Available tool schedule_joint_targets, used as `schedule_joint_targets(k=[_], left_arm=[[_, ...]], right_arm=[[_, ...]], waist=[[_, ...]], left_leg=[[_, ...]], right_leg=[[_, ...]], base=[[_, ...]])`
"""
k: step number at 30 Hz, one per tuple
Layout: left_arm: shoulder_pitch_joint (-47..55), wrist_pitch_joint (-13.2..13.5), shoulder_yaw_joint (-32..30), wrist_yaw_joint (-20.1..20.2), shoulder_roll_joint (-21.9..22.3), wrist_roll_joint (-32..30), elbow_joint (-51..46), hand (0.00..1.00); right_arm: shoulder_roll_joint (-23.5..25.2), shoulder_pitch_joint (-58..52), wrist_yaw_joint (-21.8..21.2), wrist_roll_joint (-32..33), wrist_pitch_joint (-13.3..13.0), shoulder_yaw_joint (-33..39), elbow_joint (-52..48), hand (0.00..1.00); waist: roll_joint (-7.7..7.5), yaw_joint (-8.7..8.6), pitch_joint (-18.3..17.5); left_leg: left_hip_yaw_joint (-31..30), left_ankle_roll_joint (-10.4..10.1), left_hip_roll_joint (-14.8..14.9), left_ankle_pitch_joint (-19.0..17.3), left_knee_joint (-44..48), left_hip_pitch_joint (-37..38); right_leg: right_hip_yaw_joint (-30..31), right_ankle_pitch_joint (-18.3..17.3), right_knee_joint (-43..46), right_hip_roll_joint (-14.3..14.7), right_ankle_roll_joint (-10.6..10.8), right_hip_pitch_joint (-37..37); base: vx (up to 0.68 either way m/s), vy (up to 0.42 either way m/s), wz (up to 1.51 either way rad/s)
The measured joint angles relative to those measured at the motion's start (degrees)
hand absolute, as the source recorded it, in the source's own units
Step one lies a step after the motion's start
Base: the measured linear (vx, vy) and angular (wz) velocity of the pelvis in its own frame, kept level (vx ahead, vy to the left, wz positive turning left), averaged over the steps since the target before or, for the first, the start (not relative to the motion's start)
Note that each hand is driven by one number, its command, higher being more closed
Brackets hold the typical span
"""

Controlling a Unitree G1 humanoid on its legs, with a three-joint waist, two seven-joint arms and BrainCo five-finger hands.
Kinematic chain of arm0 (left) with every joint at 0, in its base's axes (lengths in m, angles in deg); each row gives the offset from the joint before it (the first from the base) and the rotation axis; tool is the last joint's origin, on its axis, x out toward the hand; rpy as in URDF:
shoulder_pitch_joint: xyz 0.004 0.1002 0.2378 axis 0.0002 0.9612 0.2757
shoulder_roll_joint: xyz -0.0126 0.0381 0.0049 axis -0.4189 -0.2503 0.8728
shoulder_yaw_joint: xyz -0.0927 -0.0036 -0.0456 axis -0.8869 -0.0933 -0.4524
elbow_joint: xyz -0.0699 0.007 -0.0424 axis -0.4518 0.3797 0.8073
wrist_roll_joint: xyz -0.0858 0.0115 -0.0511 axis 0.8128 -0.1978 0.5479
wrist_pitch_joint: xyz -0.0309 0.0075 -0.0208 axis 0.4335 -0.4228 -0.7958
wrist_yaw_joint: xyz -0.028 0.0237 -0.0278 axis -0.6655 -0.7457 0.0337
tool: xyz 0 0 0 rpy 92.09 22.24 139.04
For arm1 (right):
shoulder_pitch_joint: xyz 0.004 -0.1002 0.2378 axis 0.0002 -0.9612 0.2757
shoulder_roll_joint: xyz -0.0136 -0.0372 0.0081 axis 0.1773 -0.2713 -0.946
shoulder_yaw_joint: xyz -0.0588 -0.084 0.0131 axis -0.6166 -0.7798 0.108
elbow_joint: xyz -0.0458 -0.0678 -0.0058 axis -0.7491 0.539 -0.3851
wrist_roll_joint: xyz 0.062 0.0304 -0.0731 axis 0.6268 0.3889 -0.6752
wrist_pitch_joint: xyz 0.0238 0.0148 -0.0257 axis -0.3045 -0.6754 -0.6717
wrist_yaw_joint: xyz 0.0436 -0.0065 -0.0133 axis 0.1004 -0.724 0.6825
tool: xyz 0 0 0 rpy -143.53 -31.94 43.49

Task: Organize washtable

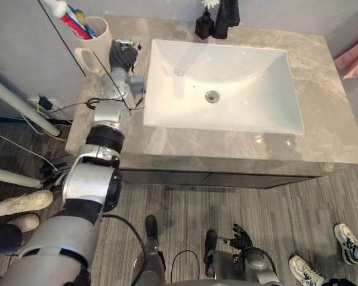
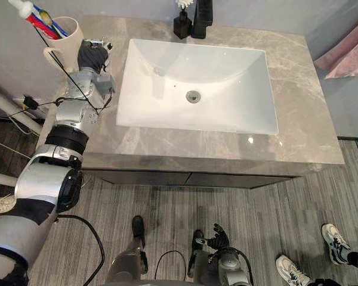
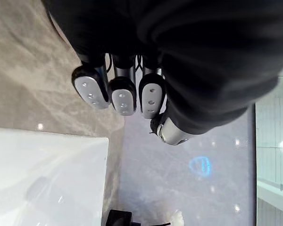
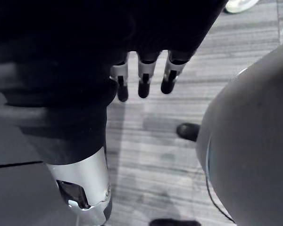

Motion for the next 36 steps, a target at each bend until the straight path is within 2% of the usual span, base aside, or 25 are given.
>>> schedule_joint_targets(k=[6, 12, 19, 25, 36], left_arm=[[8.93, 1.15, 0.48, 0.06, -0.44, -0.53, -9.43, 1.00], [11.22, 1.68, 0.18, -0.11, -0.44, -0.64, -10.39, 1.00], [11.31, 1.66, -1.55, -1.07, -0.20, -2.23, -7.13, 1.00], [6.68, 1.36, -4.00, -1.07, -0.21, -2.22, -2.77, 1.00], [2.48, 1.11, -4.29, -1.09, -0.21, -2.24, 0.56, 1.00]], right_arm=[[0.06, 0.06, -0.08, 0.01, 0.15, 0.11, 0.20, 0.00], [0.07, 0.30, -0.13, -0.12, 0.16, 0.10, 0.72, 0.00], [-0.02, 0.45, 0.07, -0.12, 0.31, 0.05, 1.31, 0.00], [0.04, 0.26, 0.06, -0.08, 0.44, 0.03, 1.31, 0.00], [0.05, 0.35, 0.00, 0.03, 0.21, -1.82, 1.19, 0.00]], waist=[[0.24, 0.40, -0.09], [1.09, 1.49, -0.36], [1.24, 1.35, -0.48], [0.89, 1.49, -0.69], [0.52, 1.42, -0.91]], left_leg=[[-0.37, 0.32, -0.97, 0.25, 0.05, 0.69], [-0.62, 0.31, -1.30, 0.25, 0.07, 1.13], [-0.81, 0.14, -0.87, 0.08, 0.02, 0.80], [-0.84, 0.34, -0.83, 0.24, 0.07, -0.30], [-0.24, 0.34, -0.75, 0.25, 0.11, -0.84]], right_leg=[[-0.51, -0.26, 0.21, -1.05, 0.44, 1.01], [-1.02, -0.35, 0.09, -1.38, 0.56, 1.80], [-1.45, -0.33, 0.00, -1.32, 0.58, 1.78], [-1.47, -0.18, -0.12, -1.25, 0.68, 0.76], [-0.76, -0.11, -0.18, -0.86, 0.60, -0.17]], base=[[0.01, 0.020, 0.06], [0.02, 0.008, 0.04], [0.00, 0.001, 0.01], [0.00, 0.000, 0.00], [0.02, -0.002, -0.03]])
